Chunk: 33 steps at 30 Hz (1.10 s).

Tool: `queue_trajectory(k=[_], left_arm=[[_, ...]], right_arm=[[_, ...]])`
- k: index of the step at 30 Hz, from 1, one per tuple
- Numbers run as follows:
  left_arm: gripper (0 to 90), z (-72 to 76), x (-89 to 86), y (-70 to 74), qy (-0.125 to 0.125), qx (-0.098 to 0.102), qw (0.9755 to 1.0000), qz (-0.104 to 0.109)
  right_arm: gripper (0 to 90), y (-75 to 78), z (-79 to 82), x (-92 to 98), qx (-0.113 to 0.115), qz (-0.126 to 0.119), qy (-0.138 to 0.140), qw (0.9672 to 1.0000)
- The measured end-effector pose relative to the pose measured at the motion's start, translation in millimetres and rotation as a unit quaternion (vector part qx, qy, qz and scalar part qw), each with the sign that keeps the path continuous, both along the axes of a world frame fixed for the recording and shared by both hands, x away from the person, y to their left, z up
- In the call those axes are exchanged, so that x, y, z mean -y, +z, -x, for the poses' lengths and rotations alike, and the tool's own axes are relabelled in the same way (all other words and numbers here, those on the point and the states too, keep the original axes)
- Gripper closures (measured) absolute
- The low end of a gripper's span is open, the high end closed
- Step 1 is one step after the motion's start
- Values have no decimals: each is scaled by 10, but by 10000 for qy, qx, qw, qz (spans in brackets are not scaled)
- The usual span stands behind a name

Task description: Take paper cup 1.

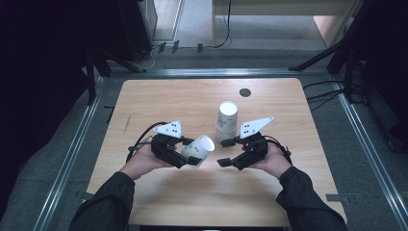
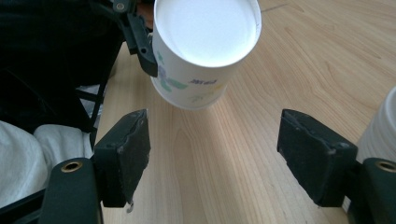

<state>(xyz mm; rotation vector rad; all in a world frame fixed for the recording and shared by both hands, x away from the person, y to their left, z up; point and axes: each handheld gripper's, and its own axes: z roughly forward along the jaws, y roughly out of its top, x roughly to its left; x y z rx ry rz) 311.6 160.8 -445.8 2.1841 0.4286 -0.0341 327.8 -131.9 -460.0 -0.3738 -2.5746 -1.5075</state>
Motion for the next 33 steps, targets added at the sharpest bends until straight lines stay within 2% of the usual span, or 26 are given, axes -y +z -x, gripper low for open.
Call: queue_trajectory(k=[4,7,10,12,15,21,27,30,31,33], left_arm=[[287,-19,11,57,-127,38,9993,-353],[287,-18,36,102,-286,106,9974,-653],[287,-18,66,148,-375,137,9959,-814],[287,-28,89,178,-460,204,9936,-1013],[287,-45,129,209,-584,191,9902,-1252],[287,-100,203,237,-677,-101,9825,-1731],[287,-109,284,284,-819,-120,9703,-2273],[287,-115,322,313,-872,-121,9650,-2469],[287,-122,332,324,-913,-124,9624,-2555],[287,-128,355,337,-959,-117,9597,-2639]], right_arm=[[263,8,15,26,79,-45,-57,9999],[267,14,13,13,70,-116,-83,9999],[267,5,12,-23,75,-119,-55,9999],[267,0,19,-52,107,-102,-32,9999],[269,0,26,-86,140,-105,-17,9998],[272,-14,20,-115,164,-130,-27,9998],[277,-7,35,-145,218,-215,-5,9995],[277,-18,40,-173,189,-178,-8,9997],[277,-21,42,-183,230,-169,-12,9996],[277,-22,51,-205,280,-182,-34,9994]])
